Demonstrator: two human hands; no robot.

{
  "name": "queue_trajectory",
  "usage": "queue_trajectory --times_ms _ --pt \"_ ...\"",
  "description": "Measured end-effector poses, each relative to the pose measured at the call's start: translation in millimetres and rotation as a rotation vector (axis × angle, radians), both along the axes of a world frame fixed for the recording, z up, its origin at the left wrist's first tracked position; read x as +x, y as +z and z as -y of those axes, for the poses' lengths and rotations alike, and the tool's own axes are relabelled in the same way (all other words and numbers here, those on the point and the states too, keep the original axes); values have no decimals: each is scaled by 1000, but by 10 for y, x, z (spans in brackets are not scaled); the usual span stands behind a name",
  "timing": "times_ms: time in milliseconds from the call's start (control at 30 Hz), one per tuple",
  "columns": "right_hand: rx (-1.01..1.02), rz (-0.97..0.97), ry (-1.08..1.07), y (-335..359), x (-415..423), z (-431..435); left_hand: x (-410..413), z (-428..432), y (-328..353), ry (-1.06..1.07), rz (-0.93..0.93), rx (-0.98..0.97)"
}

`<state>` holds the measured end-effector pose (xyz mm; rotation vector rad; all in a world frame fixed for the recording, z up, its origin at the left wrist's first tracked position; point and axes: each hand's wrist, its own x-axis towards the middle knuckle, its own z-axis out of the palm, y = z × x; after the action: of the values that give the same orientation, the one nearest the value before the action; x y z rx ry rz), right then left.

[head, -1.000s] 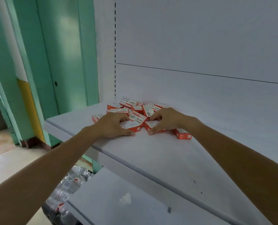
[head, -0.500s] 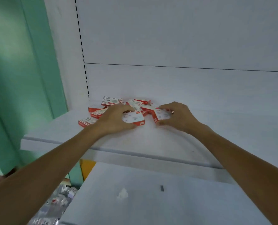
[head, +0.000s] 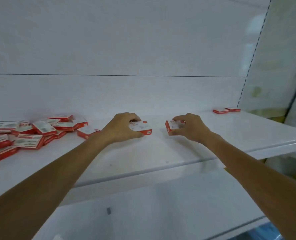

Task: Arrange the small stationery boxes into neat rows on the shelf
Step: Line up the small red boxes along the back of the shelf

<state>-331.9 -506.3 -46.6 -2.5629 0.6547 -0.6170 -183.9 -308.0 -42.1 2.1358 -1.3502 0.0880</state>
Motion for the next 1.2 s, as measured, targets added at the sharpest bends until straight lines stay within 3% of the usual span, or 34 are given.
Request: queue_trajectory --times_ms 300,533,767,1000,1200 --pt "-28 -8 -163 74 -355 1778 -249 1724 21 -79 -30 23" --pt "-38 -40 -83 261 -171 2707 -264 2662 112 -17 -39 -10" --pt "-85 -114 89 257 239 3019 -75 3010 65 115 -37 -32" --pt "-201 -278 222 44 579 3059 219 3102 -113 208 -67 113" --pt "-236 -196 202 -139 751 3121 273 3188 -283 214 -56 247"
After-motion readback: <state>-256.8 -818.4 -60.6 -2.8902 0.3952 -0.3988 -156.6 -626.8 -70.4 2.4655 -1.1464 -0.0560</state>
